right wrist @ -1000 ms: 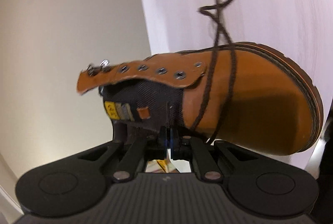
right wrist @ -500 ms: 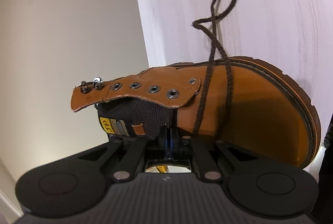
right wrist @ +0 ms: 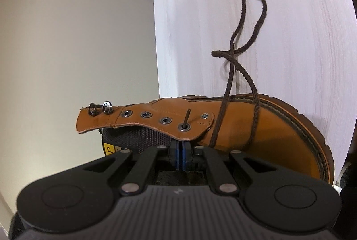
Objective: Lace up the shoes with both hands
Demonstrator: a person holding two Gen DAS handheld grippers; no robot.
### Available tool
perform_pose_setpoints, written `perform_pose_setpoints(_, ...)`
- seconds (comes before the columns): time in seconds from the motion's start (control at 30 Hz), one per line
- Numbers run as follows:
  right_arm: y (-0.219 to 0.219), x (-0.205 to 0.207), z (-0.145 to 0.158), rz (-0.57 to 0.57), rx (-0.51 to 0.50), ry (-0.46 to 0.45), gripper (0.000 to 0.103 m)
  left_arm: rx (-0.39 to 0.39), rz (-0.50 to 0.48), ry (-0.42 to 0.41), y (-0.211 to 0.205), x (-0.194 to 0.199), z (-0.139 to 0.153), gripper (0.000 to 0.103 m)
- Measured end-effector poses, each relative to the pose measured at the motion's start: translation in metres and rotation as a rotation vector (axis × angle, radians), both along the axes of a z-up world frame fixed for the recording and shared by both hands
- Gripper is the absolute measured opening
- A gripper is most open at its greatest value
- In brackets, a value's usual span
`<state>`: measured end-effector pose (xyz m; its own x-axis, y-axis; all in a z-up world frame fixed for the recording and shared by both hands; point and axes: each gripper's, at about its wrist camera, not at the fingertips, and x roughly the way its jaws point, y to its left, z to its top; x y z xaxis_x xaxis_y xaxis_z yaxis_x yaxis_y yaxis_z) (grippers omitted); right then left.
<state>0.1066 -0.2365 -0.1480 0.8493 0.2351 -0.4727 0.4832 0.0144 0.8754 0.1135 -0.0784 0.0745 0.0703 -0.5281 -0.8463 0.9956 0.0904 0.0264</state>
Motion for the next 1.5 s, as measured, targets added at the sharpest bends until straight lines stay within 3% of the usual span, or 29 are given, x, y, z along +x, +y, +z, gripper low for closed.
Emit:
perform_pose_setpoints(0.1, 0.001, -0.003, 0.01, 0.041, -0.037, 0.004, 0.015, -0.003, -0.005, -0.006, 0.001, -0.001, 0.0, 0.028)
perform_pose_setpoints(0.3, -0.012, -0.019, 0.031, 0.065, -0.142, 0.007, 0.015, -0.014, 0.005, -0.009, 0.004, -0.004, 0.0, 0.03)
perform_pose_setpoints(0.47, -0.039, -0.02, 0.003, -0.002, -0.021, 0.012, 0.015, -0.011, 0.017, -0.003, 0.005, -0.007, 0.0, 0.031)
perform_pose_setpoints(0.7, -0.04, -0.002, -0.02, 0.009, 0.098, -0.034, 0.015, 0.001, 0.054, 0.036, 0.016, -0.015, -0.002, 0.031)
perform_pose_setpoints(0.73, -0.041, -0.001, -0.021, 0.012, 0.101, -0.038, 0.003, 0.004, 0.061, 0.04, 0.018, -0.017, -0.003, 0.031)
perform_pose_setpoints(0.8, -0.044, 0.001, -0.018, 0.026, 0.09, -0.034, 0.003, 0.013, 0.074, 0.05, 0.02, -0.02, -0.005, 0.031)
perform_pose_setpoints(0.93, -0.074, -0.011, 0.006, 0.003, -0.016, -0.017, 0.003, 0.063, 0.115, 0.063, 0.035, -0.024, -0.015, 0.031)
perform_pose_setpoints(1.1, -0.144, -0.049, 0.066, -0.106, -0.299, 0.051, 0.003, 0.168, 0.246, 0.054, 0.072, -0.023, -0.034, 0.031)
perform_pose_setpoints(1.23, -0.187, -0.081, 0.115, -0.174, -0.468, 0.085, 0.003, 0.276, 0.346, -0.004, 0.113, -0.018, -0.056, 0.031)
perform_pose_setpoints(1.4, -0.186, -0.073, 0.128, -0.103, -0.486, 0.114, 0.003, 0.334, 0.274, -0.09, 0.134, -0.02, -0.084, 0.029)
perform_pose_setpoints(1.5, -0.176, -0.057, 0.126, -0.064, -0.47, 0.127, 0.003, 0.312, 0.165, -0.126, 0.133, -0.028, -0.096, 0.026)
